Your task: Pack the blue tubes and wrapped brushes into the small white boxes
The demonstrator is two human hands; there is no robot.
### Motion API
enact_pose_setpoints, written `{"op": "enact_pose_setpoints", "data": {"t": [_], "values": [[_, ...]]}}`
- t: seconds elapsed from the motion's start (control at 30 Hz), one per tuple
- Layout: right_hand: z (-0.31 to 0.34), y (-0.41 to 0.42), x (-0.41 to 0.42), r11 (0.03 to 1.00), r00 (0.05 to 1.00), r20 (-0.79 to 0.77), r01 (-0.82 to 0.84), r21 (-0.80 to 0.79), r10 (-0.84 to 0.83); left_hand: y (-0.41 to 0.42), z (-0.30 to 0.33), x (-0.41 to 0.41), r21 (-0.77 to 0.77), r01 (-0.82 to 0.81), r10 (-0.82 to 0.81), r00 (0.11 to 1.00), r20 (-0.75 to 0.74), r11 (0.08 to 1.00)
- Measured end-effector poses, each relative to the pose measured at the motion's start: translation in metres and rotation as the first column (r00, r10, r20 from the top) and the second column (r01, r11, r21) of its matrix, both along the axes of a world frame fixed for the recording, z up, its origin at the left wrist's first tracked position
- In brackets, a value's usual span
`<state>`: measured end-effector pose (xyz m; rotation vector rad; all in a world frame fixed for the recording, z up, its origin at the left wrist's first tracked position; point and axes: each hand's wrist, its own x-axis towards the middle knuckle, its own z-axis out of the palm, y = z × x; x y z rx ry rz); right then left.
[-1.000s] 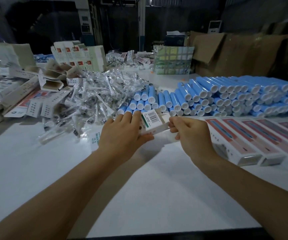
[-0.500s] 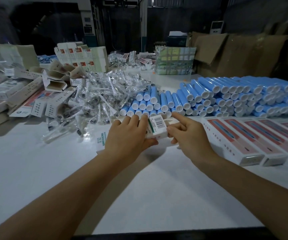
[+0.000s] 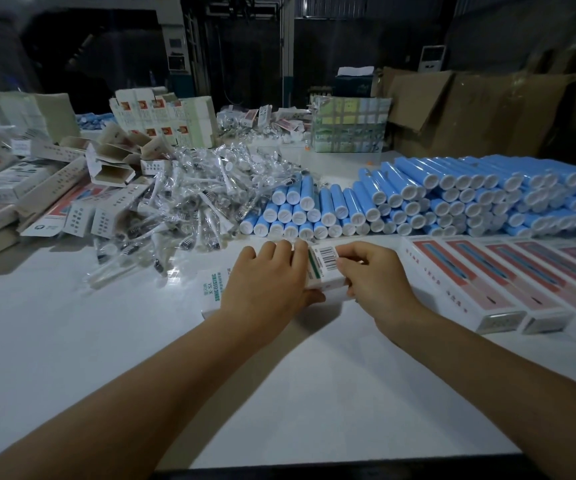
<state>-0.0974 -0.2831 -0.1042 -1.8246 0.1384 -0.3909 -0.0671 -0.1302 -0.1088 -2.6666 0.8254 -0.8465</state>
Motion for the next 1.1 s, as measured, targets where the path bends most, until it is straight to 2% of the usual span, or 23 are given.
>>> {"op": "enact_pose_setpoints", "data": {"t": [0.23, 0.33, 0.4, 0.43, 0.47, 0.5, 0.53, 0.57, 0.63, 0.7, 0.77, 0.83, 0.87, 0.9, 1.0, 1.1], "values": [[0.004, 0.0, -0.003, 0.999, 0.998, 0.054, -0.026, -0.032, 0.028, 0.0, 0.001, 0.0, -0.05, -0.007, 0.007, 1.0, -0.008, 0.999], [0.011, -0.007, 0.002, 0.983, 0.98, 0.111, 0.151, 0.104, -0.163, 0.001, 0.003, 0.002, -0.156, -0.019, 0.012, 0.999, -0.045, 0.988], [0.014, -0.011, 0.005, 0.889, 0.959, 0.01, 0.259, 0.378, -0.283, 0.003, 0.006, 0.003, -0.215, -0.03, 0.017, 0.998, -0.06, 0.976], [0.015, -0.011, 0.005, 0.787, 0.968, -0.076, 0.241, 0.568, -0.241, 0.003, 0.007, 0.004, -0.236, -0.036, 0.022, 0.998, -0.062, 0.971], [0.015, -0.008, 0.005, 0.655, 0.986, -0.135, 0.166, 0.738, -0.097, 0.003, 0.008, 0.003, -0.252, -0.041, 0.027, 0.998, -0.06, 0.967], [0.015, -0.004, 0.003, 0.537, 0.988, -0.14, 0.08, 0.84, 0.07, 0.001, 0.009, 0.003, -0.259, -0.041, 0.027, 0.998, -0.057, 0.965], [0.013, 0.0, 0.002, 0.484, 0.974, -0.1, -0.012, 0.875, 0.204, -0.001, 0.009, 0.001, -0.26, -0.034, 0.02, 0.998, -0.056, 0.965], [0.011, 0.003, 0.001, 0.471, 0.958, -0.048, -0.095, 0.877, 0.282, -0.004, 0.009, 0.0, -0.26, -0.018, 0.003, 0.998, -0.059, 0.965], [0.009, 0.006, 0.002, 0.48, 0.95, 0.056, -0.206, 0.853, 0.308, -0.01, 0.008, -0.002, -0.269, 0.018, -0.037, 0.997, -0.066, 0.963], [0.008, 0.007, 0.002, 0.518, 0.964, 0.128, -0.235, 0.822, 0.235, -0.014, 0.008, -0.005, -0.247, 0.024, -0.039, 0.998, -0.056, 0.969], [0.004, 0.008, 0.003, 0.655, 0.984, 0.117, -0.176, 0.735, 0.133, -0.016, 0.009, -0.008, -0.199, 0.006, -0.015, 0.999, -0.041, 0.98], [-0.001, 0.01, 0.002, 0.877, 0.996, 0.088, -0.046, 0.477, 0.004, -0.018, 0.01, -0.013, -0.183, 0.004, -0.012, 0.999, -0.042, 0.983], [-0.003, 0.01, 0.0, 0.96, 0.992, 0.118, 0.002, 0.281, -0.036, -0.018, 0.01, -0.015, -0.193, 0.018, -0.025, 0.999, -0.031, 0.981], [-0.005, 0.009, -0.001, 0.994, 0.986, 0.16, 0.026, 0.107, -0.043, -0.017, 0.01, -0.017, -0.201, 0.039, -0.039, 0.999, 0.005, 0.979], [-0.011, 0.005, -0.004, 0.981, 0.974, 0.228, 0.046, -0.19, -0.002, -0.014, 0.006, -0.017, -0.199, 0.089, -0.065, 0.99, 0.123, 0.976], [-0.011, 0.002, -0.006, 0.944, 0.968, 0.25, 0.051, -0.326, 0.034, -0.011, 0.006, -0.018, -0.177, 0.103, -0.079, 0.987, 0.142, 0.979]]}}
